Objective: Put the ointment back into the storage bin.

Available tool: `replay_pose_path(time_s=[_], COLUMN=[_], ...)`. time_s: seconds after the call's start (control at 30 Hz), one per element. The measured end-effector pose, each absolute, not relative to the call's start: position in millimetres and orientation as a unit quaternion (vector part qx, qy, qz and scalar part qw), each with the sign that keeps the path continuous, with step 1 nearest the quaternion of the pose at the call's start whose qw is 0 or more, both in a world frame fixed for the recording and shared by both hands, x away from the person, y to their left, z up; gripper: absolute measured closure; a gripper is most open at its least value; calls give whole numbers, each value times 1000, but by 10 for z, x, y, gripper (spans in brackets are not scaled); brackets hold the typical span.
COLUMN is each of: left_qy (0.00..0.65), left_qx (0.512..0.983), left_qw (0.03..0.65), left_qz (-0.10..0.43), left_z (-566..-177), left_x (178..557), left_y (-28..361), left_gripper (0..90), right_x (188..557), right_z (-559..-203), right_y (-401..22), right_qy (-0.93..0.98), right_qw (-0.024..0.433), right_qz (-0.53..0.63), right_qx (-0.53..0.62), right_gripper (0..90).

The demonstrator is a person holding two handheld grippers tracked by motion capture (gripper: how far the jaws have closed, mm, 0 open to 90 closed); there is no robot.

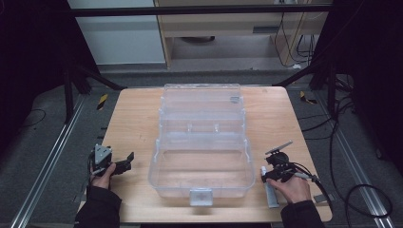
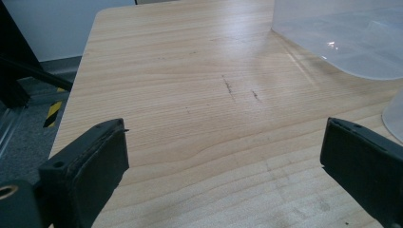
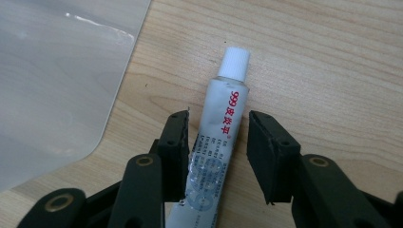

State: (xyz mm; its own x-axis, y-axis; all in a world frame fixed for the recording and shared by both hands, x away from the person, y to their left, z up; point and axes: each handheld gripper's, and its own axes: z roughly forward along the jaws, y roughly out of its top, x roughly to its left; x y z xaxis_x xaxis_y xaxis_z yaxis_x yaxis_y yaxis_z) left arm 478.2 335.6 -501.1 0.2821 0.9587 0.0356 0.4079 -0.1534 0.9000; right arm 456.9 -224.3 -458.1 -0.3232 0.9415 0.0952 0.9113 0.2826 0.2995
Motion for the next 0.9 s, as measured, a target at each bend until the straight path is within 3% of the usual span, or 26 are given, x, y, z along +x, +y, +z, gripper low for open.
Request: replay_pose_path(time_s=[0.9], left_qy=[500], left_qx=[684], left_qw=[417], left_qz=[330], left_z=[-5011], left_x=[4783], left_y=[3359], left_gripper=[15], right_x=[4621], right_z=[-4666], right_y=[-2171], right_qy=[815], right_qw=[48], right_qz=[118], right_qx=[565], right_gripper=[693])
